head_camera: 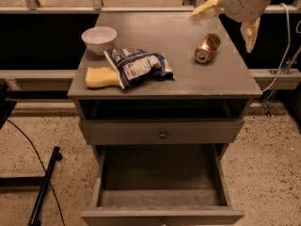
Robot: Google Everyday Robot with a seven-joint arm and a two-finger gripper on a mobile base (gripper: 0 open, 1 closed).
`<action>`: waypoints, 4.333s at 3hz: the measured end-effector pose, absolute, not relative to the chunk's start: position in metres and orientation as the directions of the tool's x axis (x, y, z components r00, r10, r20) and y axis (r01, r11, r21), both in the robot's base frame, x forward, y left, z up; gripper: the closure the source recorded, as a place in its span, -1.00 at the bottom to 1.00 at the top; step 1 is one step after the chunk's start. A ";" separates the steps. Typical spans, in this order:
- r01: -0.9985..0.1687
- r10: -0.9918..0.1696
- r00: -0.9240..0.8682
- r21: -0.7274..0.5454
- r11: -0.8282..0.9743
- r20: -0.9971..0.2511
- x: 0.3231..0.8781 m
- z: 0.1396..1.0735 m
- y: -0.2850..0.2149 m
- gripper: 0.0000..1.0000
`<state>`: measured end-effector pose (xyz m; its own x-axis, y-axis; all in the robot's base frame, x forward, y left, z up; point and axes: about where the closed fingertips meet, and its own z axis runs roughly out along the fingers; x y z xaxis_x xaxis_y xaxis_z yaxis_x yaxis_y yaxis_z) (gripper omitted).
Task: Place orange can into middle drawer
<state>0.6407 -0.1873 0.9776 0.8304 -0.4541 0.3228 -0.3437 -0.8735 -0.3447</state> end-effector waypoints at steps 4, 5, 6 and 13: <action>-0.369 -0.448 0.796 -0.262 -0.892 0.406 0.723 0.931 -0.239 -1.00; -0.375 -0.448 0.791 -0.249 -0.893 0.417 0.746 0.917 -0.242 -1.00; -0.367 -0.437 0.792 -0.239 -0.899 0.426 0.765 0.904 -0.238 -1.00; -0.342 -0.398 0.845 -0.212 -0.916 0.357 0.792 0.852 -0.207 0.50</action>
Offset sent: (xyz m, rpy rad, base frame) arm 0.0669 -0.0537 -0.0265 -0.1063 -0.0638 -0.0245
